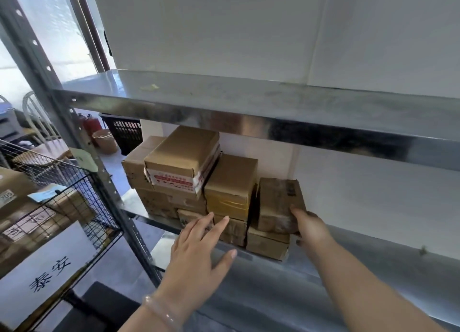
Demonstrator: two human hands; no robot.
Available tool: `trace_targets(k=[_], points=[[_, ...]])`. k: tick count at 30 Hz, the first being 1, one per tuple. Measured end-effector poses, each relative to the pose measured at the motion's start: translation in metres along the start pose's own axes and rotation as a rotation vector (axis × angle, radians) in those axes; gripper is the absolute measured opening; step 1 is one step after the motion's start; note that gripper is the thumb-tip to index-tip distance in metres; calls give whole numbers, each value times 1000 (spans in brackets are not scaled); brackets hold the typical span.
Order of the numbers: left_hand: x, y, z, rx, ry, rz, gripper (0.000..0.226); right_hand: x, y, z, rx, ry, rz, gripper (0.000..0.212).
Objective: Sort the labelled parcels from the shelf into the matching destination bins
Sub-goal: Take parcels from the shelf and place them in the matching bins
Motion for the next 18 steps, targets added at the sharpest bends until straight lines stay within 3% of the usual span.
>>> trace_targets(k=[3,5,7,9,14,16,18], points=[[-4,5,14,16,35,-4,65,17,-19,-5,-102,-80,34,47],[-6,8,25,29,53,2,65,35,-34,-13,-40,-200,85,46],[-9,10,35,100,42,0,67,64,-47,-27,30,-422,140,33],[-10,12,46,230,28,-4,67,101,-55,-43,129,-686,206,39],[-2,15,70,860,-118,-34,59,184,-45,-65,551,-1282,453,72],[8,20,66,1215,-292,-28,66,210,-33,-70,638,-1541,554,69],[16,18,61,1530,-353,12,71,227,-19,-72,667,-1727,612,58]])
Point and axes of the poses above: each hand's wrist, its own x-axis away from the middle knuckle, its own y-axis out of the palm, z = x × y, the point moved 8 cm from there along -x, towards the middle knuckle, and after that the axes turned 11 degrees about x, right-handed, at the moved point
